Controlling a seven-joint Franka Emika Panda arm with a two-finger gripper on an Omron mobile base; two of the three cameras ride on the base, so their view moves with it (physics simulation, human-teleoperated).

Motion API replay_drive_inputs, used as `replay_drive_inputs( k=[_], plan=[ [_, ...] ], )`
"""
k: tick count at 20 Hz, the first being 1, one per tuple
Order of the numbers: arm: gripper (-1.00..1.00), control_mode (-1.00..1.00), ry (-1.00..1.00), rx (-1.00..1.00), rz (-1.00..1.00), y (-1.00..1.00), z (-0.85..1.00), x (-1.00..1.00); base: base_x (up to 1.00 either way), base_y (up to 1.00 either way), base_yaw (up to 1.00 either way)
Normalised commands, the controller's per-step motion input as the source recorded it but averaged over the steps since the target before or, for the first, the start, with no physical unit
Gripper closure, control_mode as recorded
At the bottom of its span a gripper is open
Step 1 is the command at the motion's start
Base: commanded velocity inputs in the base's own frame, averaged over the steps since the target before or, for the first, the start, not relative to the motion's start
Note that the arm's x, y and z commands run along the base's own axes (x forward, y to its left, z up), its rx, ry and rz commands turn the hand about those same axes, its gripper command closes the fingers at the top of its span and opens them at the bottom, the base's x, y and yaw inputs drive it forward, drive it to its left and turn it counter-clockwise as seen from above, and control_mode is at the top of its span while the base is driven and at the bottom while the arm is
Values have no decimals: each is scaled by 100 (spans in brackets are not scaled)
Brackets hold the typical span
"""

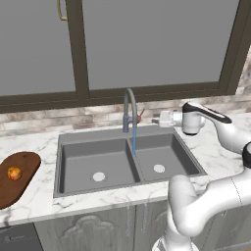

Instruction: Pick the peach from the sink and place it on the cutting board to airdry. Then turn off the sink faucet.

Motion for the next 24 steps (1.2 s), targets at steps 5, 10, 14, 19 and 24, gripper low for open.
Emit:
replay_drive_inputs(
  k=[5, 10, 14, 19, 24],
  plan=[
    [-100, -100, 0, 0, -1, 5, -2, 16, 0, 0, 0],
    [-100, -100, 0, 0, 0, 4, -5, 21, 0, 0, 0],
    [-100, -100, 0, 0, 0, 8, -4, 27, 0, 0, 0],
    [-100, -100, 0, 0, 0, 12, -4, 27, 0, 0, 0],
    [-100, -100, 0, 0, 0, 8, -11, 25, 0, 0, 0]
  ],
)
